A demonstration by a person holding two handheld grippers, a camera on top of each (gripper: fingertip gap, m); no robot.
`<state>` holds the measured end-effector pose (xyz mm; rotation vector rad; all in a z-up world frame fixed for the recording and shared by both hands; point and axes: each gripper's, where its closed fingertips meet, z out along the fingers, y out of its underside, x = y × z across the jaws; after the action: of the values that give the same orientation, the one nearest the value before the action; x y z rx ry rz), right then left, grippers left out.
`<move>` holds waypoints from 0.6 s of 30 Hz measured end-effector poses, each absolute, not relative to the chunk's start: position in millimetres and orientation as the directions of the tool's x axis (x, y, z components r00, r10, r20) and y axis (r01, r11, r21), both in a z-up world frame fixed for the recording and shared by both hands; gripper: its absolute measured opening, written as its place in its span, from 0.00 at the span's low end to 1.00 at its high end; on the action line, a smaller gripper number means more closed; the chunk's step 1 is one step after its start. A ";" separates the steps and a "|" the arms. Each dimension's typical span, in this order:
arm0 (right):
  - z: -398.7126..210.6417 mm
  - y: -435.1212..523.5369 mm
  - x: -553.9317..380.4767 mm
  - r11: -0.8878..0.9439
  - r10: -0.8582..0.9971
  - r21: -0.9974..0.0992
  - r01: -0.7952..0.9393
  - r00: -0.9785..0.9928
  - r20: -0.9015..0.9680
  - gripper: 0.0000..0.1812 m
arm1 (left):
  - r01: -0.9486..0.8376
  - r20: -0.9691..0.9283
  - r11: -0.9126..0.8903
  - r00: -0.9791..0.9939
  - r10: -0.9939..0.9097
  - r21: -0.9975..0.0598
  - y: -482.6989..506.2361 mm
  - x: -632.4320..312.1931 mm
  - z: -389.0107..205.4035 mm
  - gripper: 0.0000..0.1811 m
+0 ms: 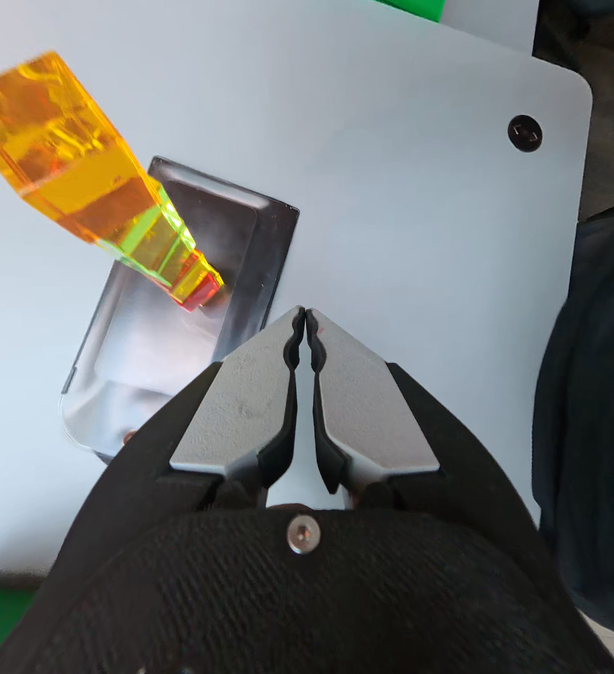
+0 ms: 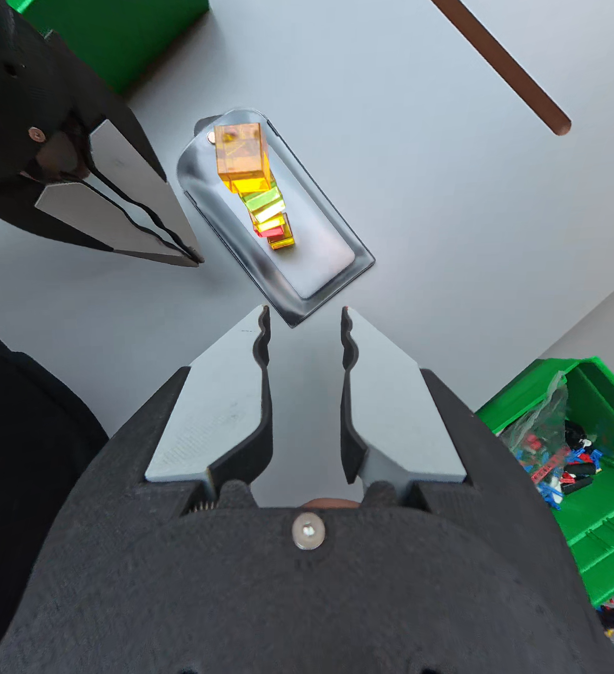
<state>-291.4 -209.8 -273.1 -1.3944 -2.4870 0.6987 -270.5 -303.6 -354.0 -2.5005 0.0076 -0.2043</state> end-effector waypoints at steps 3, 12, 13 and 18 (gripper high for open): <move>-276.5 -199.6 -285.7 0.414 0.858 -0.497 0.763 -0.509 -0.066 0.20 | 0.024 0.143 -0.816 0.987 -0.072 -0.578 -295.5 -274.3 -354.5 0.00; -282.2 -182.1 -283.6 0.373 0.877 -0.504 0.779 -0.473 -0.082 0.19 | -0.131 -0.042 -0.927 0.991 -0.124 -0.351 -319.2 -309.4 -376.0 0.00; -282.8 -180.0 -284.2 0.369 0.880 -0.504 0.781 -0.468 -0.080 0.19 | -0.139 -0.085 -0.941 0.989 -0.118 -0.308 -324.7 -321.7 -378.2 0.00; -288.9 -168.9 -282.5 0.342 0.896 -0.499 0.796 -0.437 -0.082 0.18 | -0.120 -0.158 -0.952 0.984 -0.078 -0.281 -325.3 -368.0 -373.7 0.00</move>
<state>-282.5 -168.9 -288.9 -1.5354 -2.3978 0.7100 -368.0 -325.3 -373.7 -2.8367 0.1445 0.2091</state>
